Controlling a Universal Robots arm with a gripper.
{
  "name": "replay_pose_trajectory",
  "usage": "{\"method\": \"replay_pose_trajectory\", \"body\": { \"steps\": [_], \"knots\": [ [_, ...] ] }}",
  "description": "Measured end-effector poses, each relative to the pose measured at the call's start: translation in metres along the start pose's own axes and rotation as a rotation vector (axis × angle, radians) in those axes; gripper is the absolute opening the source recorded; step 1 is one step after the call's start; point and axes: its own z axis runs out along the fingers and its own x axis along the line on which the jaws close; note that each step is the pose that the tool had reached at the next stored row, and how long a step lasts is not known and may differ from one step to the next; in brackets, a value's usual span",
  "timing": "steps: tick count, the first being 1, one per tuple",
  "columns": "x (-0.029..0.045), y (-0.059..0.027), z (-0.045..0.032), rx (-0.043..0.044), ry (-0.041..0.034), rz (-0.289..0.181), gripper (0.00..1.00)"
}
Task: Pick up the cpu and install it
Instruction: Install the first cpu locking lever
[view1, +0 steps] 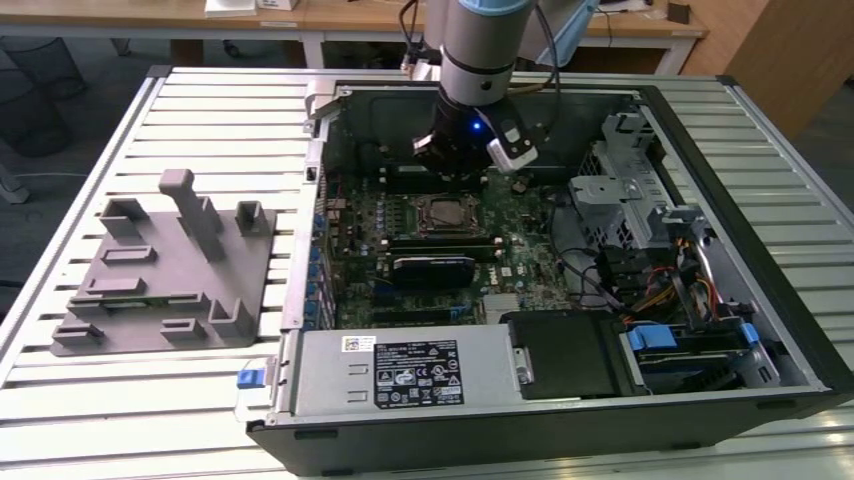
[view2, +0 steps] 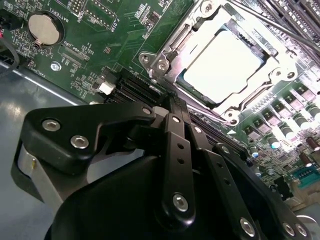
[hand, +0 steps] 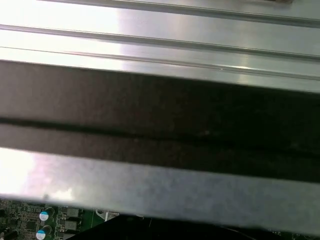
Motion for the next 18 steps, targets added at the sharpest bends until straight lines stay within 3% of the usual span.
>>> {"method": "replay_pose_trajectory", "body": {
  "steps": [18],
  "knots": [
    [-0.0006, -0.0001, 0.0005, 0.0005, 0.0003, 0.000, 0.11]
  ]
}}
